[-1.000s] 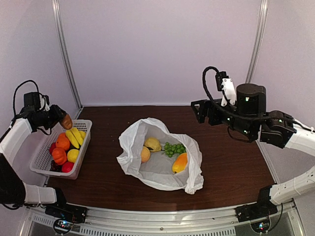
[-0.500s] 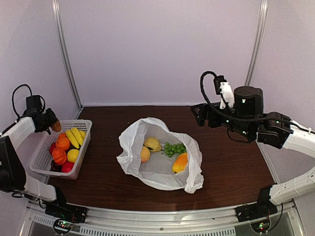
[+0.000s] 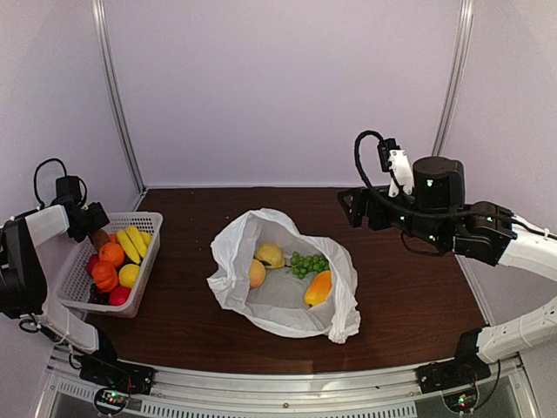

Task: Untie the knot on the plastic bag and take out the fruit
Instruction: Place the fake fruit in the bin.

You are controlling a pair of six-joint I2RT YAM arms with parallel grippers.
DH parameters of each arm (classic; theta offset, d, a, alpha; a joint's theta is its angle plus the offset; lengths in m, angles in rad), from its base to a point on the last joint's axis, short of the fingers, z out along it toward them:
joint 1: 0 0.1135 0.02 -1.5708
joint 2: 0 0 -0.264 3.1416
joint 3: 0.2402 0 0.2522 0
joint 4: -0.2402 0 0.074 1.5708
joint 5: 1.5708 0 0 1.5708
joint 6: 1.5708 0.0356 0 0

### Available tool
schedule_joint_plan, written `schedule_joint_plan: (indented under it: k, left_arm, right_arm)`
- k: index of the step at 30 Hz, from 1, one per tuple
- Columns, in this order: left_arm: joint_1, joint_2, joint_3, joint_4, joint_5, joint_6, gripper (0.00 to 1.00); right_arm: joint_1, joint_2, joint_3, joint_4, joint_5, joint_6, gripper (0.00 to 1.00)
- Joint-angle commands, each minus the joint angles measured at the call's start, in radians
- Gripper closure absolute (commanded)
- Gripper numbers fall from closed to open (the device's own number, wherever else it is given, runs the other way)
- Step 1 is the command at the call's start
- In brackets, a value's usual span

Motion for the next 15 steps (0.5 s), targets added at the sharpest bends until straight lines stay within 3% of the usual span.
schedule_joint_plan:
  k: [1,8,15]
  left_arm:
    - [0.009,0.005,0.028,0.035,0.010,0.018,0.22]
    - [0.009,-0.010,0.031,0.010,0.020,0.020,0.09]
    - [0.009,-0.071,0.053,-0.059,0.063,0.069,0.07]
  right_arm:
    - [-0.005,-0.017,-0.009,0.006,-0.012,0.018,0.01]
    - [-0.005,-0.027,-0.009,-0.004,-0.009,0.013,0.01]
    - [-0.005,-0.033,-0.008,-0.005,-0.016,0.008,0.01]
